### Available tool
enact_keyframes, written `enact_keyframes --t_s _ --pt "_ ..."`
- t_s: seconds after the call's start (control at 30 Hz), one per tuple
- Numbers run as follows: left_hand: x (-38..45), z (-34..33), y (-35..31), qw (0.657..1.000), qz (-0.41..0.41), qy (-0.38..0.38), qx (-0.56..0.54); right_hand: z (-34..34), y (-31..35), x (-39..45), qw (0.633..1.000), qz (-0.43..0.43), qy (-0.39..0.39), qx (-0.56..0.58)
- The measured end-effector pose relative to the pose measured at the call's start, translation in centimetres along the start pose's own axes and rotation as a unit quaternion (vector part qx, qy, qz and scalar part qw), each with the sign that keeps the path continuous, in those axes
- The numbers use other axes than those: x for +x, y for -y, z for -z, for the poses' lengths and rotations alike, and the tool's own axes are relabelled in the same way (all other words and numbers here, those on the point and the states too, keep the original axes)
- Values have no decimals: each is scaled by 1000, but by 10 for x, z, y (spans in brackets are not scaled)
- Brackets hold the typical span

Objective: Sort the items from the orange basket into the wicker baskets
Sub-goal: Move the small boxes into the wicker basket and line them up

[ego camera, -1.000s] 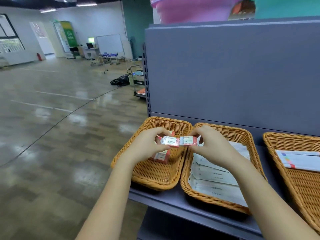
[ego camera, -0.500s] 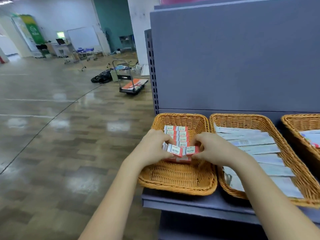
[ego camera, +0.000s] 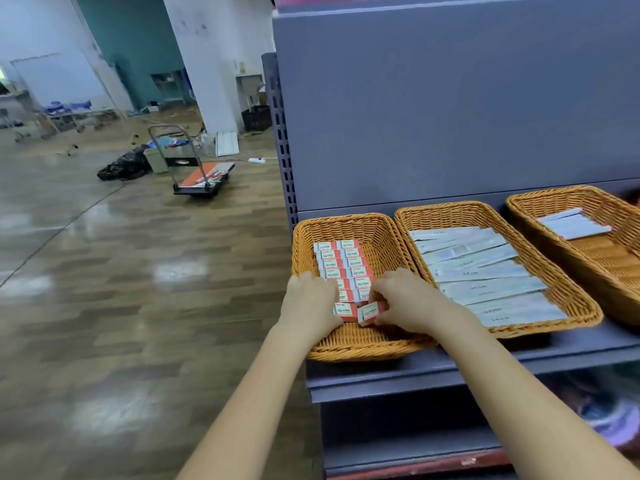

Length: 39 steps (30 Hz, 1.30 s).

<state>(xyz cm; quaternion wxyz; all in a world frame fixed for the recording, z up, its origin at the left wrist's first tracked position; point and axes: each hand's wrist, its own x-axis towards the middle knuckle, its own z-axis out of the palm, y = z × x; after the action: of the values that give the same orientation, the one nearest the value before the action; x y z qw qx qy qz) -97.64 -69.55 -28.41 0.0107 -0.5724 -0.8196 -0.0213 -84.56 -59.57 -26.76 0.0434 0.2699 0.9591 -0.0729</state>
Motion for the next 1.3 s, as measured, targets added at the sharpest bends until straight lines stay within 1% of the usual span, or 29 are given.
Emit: enact_keyframes --t_s 0.13,0.3,0.43,0.53,0.7,1.07,1.2,1.3 --pt "-2 -4 -1 999 2 -22 23 -5 2 0 1000 -14 -19 -13" --pt "-4 -6 -3 999 -1 -31 34 -7 5 1 999 -26 -47 0" --pt "-5 -5 -5 999 -3 -33 31 -7 6 1 999 -25 -44 12" --pt "-4 -5 -6 999 -2 -24 20 -5 5 1 999 -20 -33 31" --pt "-2 -6 -10 999 20 9 -33 -10 3 3 999 -18 -36 18" --pt "-6 -2 -13 999 23 -11 -41 -19 2 9 998 -19 -58 -11" --pt "-4 -2 -14 999 26 14 -46 -24 3 12 997 -18 -74 -10" --pt "-1 1 -14 997 23 42 -55 -23 3 14 998 -13 -58 -6"
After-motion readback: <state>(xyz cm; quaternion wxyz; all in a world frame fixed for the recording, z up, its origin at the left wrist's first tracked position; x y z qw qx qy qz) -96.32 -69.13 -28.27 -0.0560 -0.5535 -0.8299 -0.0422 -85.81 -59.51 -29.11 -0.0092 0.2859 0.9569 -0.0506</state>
